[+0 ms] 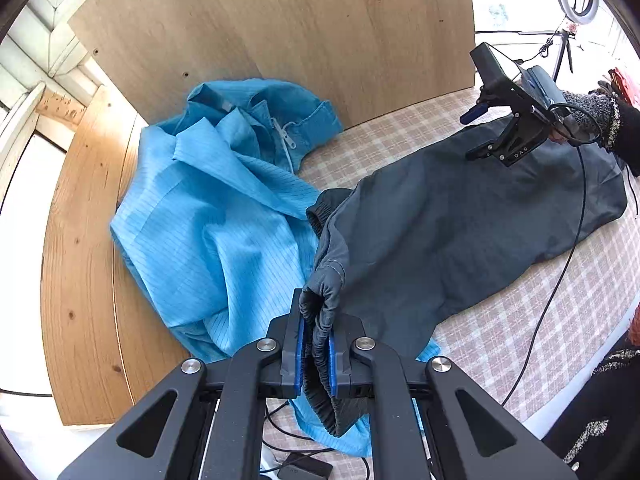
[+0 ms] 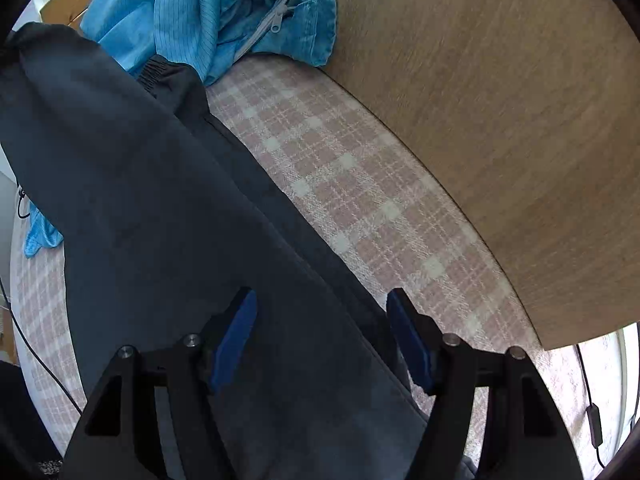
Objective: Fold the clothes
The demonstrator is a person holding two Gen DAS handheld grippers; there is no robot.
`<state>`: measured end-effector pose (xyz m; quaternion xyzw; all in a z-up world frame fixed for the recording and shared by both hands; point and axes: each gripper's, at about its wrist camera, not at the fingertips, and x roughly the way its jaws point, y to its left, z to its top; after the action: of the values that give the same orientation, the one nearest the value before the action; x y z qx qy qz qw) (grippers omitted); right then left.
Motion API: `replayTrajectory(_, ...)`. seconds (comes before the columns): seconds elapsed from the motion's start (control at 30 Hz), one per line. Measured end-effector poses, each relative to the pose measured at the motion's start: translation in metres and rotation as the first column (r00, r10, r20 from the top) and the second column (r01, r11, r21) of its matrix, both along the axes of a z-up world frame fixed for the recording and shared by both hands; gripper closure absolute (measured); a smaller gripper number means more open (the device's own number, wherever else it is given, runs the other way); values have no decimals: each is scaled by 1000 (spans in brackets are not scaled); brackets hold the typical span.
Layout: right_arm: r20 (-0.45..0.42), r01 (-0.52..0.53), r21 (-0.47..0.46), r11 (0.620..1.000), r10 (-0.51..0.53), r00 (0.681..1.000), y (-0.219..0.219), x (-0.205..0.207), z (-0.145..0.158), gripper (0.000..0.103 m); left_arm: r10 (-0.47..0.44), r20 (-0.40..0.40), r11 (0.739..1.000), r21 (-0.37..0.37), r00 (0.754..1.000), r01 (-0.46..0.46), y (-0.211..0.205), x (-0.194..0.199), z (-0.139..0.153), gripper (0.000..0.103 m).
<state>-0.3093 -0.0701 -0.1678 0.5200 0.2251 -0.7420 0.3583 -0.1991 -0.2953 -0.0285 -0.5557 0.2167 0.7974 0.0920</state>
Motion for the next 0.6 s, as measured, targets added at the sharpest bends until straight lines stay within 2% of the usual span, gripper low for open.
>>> replayTrajectory(0.03, -9, -25, 4, 1000, 25, 1000, -3, 3, 0, 37, 11, 3, 1000, -2, 1000, -11, -4, 0, -2, 95)
replayTrajectory(0.1, -20, -67, -7, 998, 67, 998, -8, 9, 1, 53, 34, 10, 999, -5, 999, -34, -12, 1, -5, 95)
replayTrajectory(0.13, -10, -67, -25, 997, 67, 998, -7, 10, 2, 84, 45, 13, 999, -7, 999, -45, -16, 1, -7, 95)
replayTrajectory(0.17, 6, -54, -44, 998, 54, 999, -5, 10, 4, 101, 50, 16, 999, -9, 999, -50, -18, 2, -9, 95)
replayTrajectory(0.3, -2, -44, -66, 997, 44, 999, 9, 19, 14, 101, 39, 34, 999, -12, 999, -38, -14, 6, -13, 95)
replayTrajectory(0.43, 12, -24, -49, 999, 24, 1000, 40, 36, 29, 101, 13, 53, 999, 34, 998, -15, -3, 11, -17, 95)
replayTrajectory(0.6, 30, 59, 3, 998, -59, 998, 101, 47, 45, 101, -64, 101, 992, 117, 993, 52, 29, -12, -47, 92)
